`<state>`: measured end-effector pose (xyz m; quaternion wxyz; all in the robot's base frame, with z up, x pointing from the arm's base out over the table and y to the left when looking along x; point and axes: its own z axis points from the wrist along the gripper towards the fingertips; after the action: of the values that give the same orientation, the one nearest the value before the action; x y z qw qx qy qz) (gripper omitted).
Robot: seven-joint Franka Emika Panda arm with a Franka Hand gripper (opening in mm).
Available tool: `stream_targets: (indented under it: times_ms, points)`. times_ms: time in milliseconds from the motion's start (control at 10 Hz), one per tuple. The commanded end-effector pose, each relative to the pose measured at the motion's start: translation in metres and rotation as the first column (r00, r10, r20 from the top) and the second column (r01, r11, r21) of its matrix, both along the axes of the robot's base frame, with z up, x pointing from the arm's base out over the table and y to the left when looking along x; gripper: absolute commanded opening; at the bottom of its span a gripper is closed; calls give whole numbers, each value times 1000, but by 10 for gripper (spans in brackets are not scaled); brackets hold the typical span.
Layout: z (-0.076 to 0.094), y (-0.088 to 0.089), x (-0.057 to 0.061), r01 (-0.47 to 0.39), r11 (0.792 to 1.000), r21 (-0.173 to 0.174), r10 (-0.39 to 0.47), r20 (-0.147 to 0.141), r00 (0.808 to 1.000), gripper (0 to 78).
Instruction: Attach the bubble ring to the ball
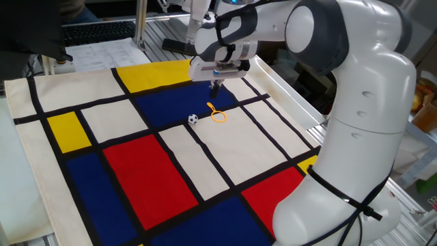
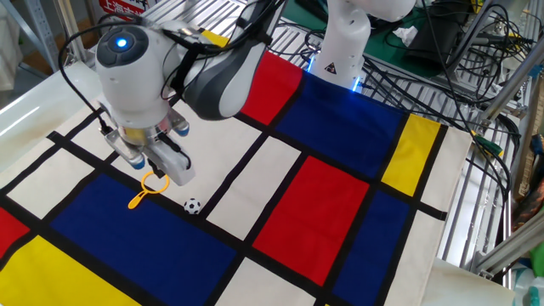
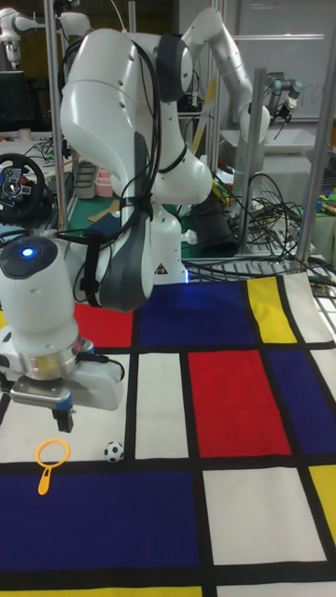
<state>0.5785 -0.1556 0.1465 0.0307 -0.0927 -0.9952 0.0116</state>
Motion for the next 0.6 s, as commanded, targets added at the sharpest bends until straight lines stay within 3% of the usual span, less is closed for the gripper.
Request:
stream_targets:
  times_ms: [100, 600]
  points:
    - [-12, -13, 10, -22, 1000, -6, 22, 14, 1000, 0]
    - [-26, -28, 24, -61, 998, -4, 61, 16, 998, 0]
